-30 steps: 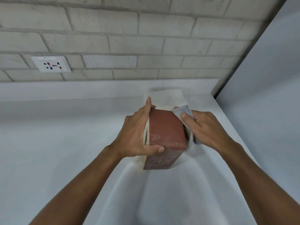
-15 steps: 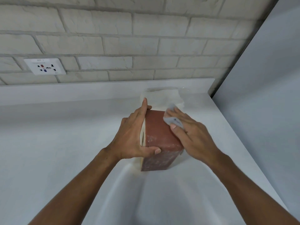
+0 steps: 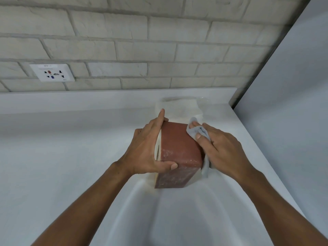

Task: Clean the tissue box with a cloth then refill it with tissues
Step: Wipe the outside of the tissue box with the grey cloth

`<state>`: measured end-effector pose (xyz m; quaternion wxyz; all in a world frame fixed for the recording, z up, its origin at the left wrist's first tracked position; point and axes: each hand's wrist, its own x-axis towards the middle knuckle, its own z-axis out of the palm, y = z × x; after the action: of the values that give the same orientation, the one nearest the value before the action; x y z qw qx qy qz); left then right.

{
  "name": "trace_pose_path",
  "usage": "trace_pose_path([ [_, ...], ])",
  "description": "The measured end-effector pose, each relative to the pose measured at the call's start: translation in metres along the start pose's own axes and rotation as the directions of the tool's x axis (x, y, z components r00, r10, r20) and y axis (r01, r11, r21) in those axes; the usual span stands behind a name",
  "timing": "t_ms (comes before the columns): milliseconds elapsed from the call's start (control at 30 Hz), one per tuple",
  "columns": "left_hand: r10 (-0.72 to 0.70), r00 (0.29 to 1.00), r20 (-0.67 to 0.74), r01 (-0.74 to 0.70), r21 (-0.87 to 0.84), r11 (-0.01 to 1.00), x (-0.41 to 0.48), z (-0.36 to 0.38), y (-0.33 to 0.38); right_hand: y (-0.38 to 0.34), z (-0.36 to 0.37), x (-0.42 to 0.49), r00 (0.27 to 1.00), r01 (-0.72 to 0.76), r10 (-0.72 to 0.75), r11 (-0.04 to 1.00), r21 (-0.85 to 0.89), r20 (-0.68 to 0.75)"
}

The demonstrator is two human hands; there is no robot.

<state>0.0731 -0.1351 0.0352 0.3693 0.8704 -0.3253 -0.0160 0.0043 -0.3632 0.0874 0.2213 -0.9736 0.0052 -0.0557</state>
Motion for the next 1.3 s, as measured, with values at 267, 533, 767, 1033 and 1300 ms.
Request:
trace_pose_path([
  [267,-0.006,1.000,0.021,0.005,0.029,1.000,0.001,0.000,-0.001,0.004,0.000,0.033,0.989,-0.144,0.137,0.974,0.175,0.050],
  [533,0.017,1.000,0.019,-0.018,0.006,1.000,0.002,0.002,-0.002,0.000,-0.012,-0.005,0.998,0.008,-0.011,0.999,0.047,0.058],
  [767,0.019,1.000,0.003,-0.019,0.002,1.000,0.002,0.002,-0.002,0.007,0.006,0.032,0.971,-0.237,0.221,0.921,0.310,0.085],
  [1033,0.023,1.000,-0.011,-0.023,-0.013,1.000,0.002,0.004,-0.004,0.013,0.012,-0.009,0.991,-0.117,0.133,0.903,0.414,-0.009],
  [1300,0.027,1.000,-0.011,-0.028,-0.014,1.000,0.002,0.004,-0.002,0.003,0.003,0.011,0.999,-0.032,0.032,0.999,0.005,-0.004],
])
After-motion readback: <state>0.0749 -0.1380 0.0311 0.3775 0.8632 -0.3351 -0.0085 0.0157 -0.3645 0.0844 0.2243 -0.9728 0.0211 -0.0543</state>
